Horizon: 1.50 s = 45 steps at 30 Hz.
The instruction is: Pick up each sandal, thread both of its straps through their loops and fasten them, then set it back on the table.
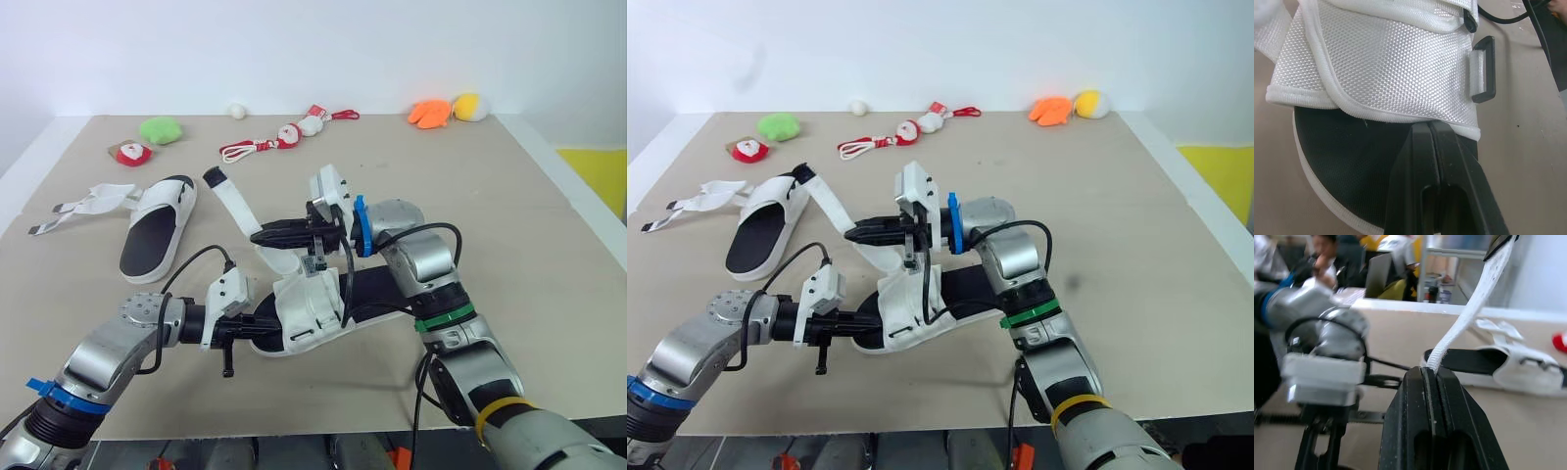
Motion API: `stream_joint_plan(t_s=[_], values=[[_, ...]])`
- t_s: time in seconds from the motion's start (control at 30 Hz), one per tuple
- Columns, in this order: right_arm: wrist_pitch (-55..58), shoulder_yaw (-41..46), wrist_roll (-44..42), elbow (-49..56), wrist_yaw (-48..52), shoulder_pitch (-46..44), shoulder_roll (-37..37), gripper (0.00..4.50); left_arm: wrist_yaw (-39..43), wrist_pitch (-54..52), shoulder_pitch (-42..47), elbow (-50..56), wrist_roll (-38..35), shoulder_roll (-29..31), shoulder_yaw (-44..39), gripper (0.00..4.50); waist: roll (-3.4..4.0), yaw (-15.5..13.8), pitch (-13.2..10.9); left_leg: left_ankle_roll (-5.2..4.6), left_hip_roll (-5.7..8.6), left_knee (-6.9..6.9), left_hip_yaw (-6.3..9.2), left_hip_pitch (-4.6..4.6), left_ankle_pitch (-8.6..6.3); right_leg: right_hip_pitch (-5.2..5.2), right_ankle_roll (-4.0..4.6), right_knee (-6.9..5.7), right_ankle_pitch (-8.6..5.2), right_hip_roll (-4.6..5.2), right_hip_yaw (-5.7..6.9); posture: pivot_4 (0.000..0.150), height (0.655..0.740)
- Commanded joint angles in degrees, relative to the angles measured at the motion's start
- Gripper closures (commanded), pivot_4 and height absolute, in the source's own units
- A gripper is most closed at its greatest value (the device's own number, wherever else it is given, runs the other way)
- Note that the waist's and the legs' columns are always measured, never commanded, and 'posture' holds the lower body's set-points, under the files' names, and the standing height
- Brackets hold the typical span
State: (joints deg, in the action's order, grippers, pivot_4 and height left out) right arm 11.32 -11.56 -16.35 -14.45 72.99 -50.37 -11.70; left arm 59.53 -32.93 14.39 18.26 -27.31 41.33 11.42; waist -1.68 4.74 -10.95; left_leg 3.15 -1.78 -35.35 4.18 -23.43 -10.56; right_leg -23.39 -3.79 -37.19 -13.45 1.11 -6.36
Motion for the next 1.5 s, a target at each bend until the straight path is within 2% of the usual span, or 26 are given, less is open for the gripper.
stream_joint_plan(t_s=[0.03, 0.23, 0.43, 0.57, 0.67, 0.77, 0.9, 1.03, 1.1, 1.3, 1.33, 1.4, 1.5], values=[[-12.3, -0.8, 0.8, 5.0, 2.6, 0.0, -0.2, 4.46, -0.4, -1.2, -0.5, -0.6, 1.5, 0.3, 1.0, 4.50, 0.00, 0.0, 0.0, 0.00, 0.00, 0.00, 0.00, 0.00, 0.00, 0.01, 0.03, 0.00, -0.01, 0.00, 0.00, 0.150, 0.7400], [-32.4, -3.7, 3.1, 9.2, 8.4, 5.7, -5.5, 4.46, -0.5, -1.8, -0.9, 0.2, 1.2, 0.7, 0.6, 4.50, -0.01, -0.4, 0.0, 0.05, 0.02, 0.02, 0.00, -0.02, -0.02, 0.03, -0.10, 0.01, -0.06, 0.03, 0.00, 0.150, 0.7400], [-57.9, -6.0, 6.1, 4.6, 9.9, 6.6, -8.1, 4.46, -0.7, -2.4, -0.9, 0.6, 1.0, 0.5, 0.9, 4.50, -0.01, -0.4, 0.0, 0.06, 0.00, 0.03, 0.00, 0.06, -0.03, 0.07, -0.06, 0.00, -0.07, 0.01, 0.00, 0.150, 0.7400], [-73.8, -10.8, 6.9, 2.2, 10.1, 5.4, -10.4, 4.46, -0.5, -2.6, -0.3, 0.4, 1.0, 0.3, 1.2, 4.50, -0.01, -0.4, 0.0, 0.06, 0.00, 0.03, -0.01, 0.08, -0.03, 0.09, -0.02, 0.00, -0.08, 0.02, 0.00, 0.150, 0.7400], [-80.6, -14.2, 6.9, 1.6, 8.7, 4.9, -13.2, 4.46, -0.2, -2.6, -0.3, 0.4, 1.0, 0.4, 1.3, 4.50, -0.02, -0.4, 0.0, 0.06, 0.03, 0.03, -0.01, 0.07, -0.03, 0.13, 0.02, 0.01, -0.09, 0.06, -0.01, 0.150, 0.7400], [-81.5, -15.2, 7.1, 2.1, 6.3, 5.8, -16.3, 4.46, 0.1, -2.7, 0.1, 0.3, 0.9, 0.4, 1.4, 4.50, -0.02, -0.4, 0.0, 0.06, 0.04, 0.03, -0.01, 0.08, -0.03, 0.14, 0.07, 0.00, -0.10, 0.07, -0.01, 0.150, 0.7400], [-78.9, -14.5, 6.3, 2.5, 2.6, 6.0, -19.7, 2.98, 0.3, -2.9, -0.1, 0.6, 0.8, 0.6, 1.5, 4.50, -0.03, -0.4, 0.0, 0.06, 0.03, 0.03, 0.00, 0.10, -0.03, 0.14, 0.18, -0.03, -0.09, 0.06, -0.01, 0.150, 0.7400], [-76.1, -13.4, 4.7, 4.7, 0.2, 6.1, -24.2, 1.08, 0.7, -3.2, -0.4, 0.6, 0.6, 0.9, 1.6, 4.50, -0.03, -0.4, 0.0, 0.05, 0.03, 0.01, -0.01, 0.16, -0.03, 0.17, 0.40, -0.06, -0.18, 0.07, -0.02, 0.150, 0.7400], [-68.0, -12.4, 1.8, 7.7, -0.7, 7.9, -27.4, 0.09, 0.8, -3.2, -0.5, 0.5, 0.6, 1.0, 1.6, 4.50, -0.03, -0.4, 0.0, 0.05, 0.03, 0.00, -0.01, 0.16, -0.03, 0.18, 0.42, -0.06, -0.19, 0.07, -0.02, 0.150, 0.7400], [-20.3, -8.9, -18.0, 27.5, -3.3, 19.2, -44.1, 0.03, 1.0, -3.4, -0.6, 0.7, 0.4, 0.9, 1.5, 4.50, -0.02, -1.1, 0.0, 0.01, 0.14, 0.02, 0.01, 0.11, -0.05, 0.17, 0.58, -0.13, -0.28, 0.16, -0.04, 0.150, 0.7400], [-8.8, -8.1, -25.2, 31.2, -5.3, 20.6, -48.3, 0.03, 1.0, -3.5, -0.5, 0.7, 0.4, 0.9, 1.6, 4.50, -0.01, -1.2, 0.0, -0.02, 0.16, 0.02, 0.01, 0.11, -0.07, 0.18, 0.58, -0.15, -0.31, 0.19, -0.04, 0.150, 0.7400], [8.6, -7.6, -33.0, 35.7, -7.4, 21.5, -53.7, 0.03, 1.0, -3.6, -0.4, 0.8, 0.5, 0.7, 1.7, 4.50, 0.09, -1.2, 0.0, -0.04, 0.15, -0.01, -0.03, 0.11, -0.09, 0.14, 0.46, -0.15, -0.40, 0.21, -0.05, 0.150, 0.7400], [29.4, -7.6, -42.7, 39.2, -13.9, 19.3, -55.5, 0.03, 1.0, -4.0, -0.1, 0.9, 0.5, 0.4, 1.9, 4.50, 0.02, -1.2, 0.1, -0.05, 0.08, -0.03, -0.05, 0.18, -0.09, 0.15, 0.43, -0.15, -0.36, 0.17, -0.02, 0.150, 0.7400]])
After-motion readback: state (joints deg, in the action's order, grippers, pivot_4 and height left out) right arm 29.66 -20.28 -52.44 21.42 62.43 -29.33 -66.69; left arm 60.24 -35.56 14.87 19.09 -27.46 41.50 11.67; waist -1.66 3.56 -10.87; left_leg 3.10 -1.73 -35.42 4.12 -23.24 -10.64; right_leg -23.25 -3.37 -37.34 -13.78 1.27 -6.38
